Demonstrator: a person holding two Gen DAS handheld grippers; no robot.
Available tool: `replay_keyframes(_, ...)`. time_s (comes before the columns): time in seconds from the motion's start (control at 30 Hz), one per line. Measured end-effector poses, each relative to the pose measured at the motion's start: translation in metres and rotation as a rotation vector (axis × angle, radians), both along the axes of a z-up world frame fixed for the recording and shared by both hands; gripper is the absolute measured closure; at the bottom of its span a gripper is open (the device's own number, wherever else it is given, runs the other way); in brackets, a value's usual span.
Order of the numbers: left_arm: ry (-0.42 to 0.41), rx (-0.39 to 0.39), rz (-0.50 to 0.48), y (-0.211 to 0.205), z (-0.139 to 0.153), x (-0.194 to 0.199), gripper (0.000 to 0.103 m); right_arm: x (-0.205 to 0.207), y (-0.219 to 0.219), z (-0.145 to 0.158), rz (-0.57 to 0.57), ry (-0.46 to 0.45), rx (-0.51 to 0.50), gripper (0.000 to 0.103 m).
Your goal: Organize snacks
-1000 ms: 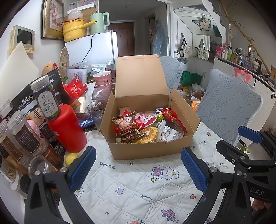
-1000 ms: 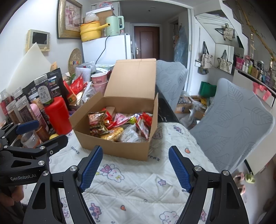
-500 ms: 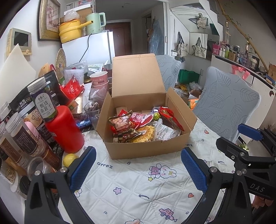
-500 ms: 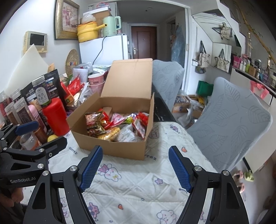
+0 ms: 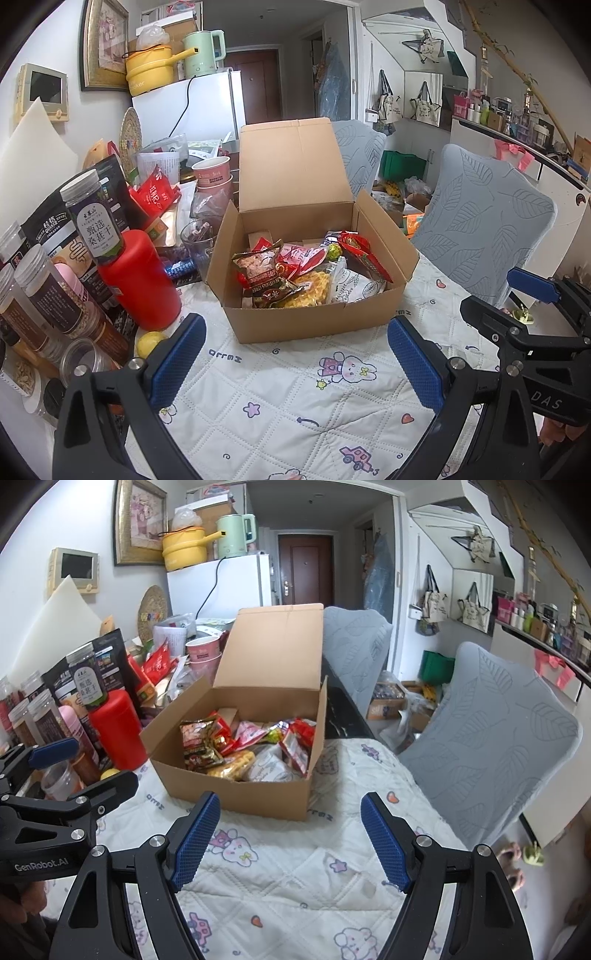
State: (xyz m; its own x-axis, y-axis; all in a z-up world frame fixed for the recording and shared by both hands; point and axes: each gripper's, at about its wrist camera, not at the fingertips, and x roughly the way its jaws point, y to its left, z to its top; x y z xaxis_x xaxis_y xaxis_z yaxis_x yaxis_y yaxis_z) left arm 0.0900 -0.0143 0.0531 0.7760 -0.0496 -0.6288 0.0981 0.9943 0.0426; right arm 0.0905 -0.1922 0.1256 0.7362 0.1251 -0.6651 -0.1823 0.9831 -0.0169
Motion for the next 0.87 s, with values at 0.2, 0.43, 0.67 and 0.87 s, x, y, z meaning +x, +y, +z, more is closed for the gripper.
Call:
replay_keyframes(0.2, 0.003, -0.003, 0.001, 0.0005, 0.0003, -0.0001, 0.002, 0.0004, -0.0004, -0.0003, -0.006, -0.001, -0.001, 0.024)
replay_keyframes(0.43, 0.005, -0.010, -0.001, 0.0013, 0.0002, -0.0001, 0.002, -0.0012, -0.0023, -0.0005, -0.017, -0.001, 0.002, 0.024)
replay_keyframes(0.67, 0.012, -0.026, -0.011, 0.0010, -0.0023, -0.0011, 0.002, -0.0015, -0.0033, -0.0018, -0.021, 0.003, 0.002, 0.024)
replay_keyframes(0.87, 0.018, -0.045, -0.017, 0.0027, -0.0030, -0.0021, 0.002, -0.0023, -0.0054, -0.0027, -0.031, 0.006, 0.008, 0.024)
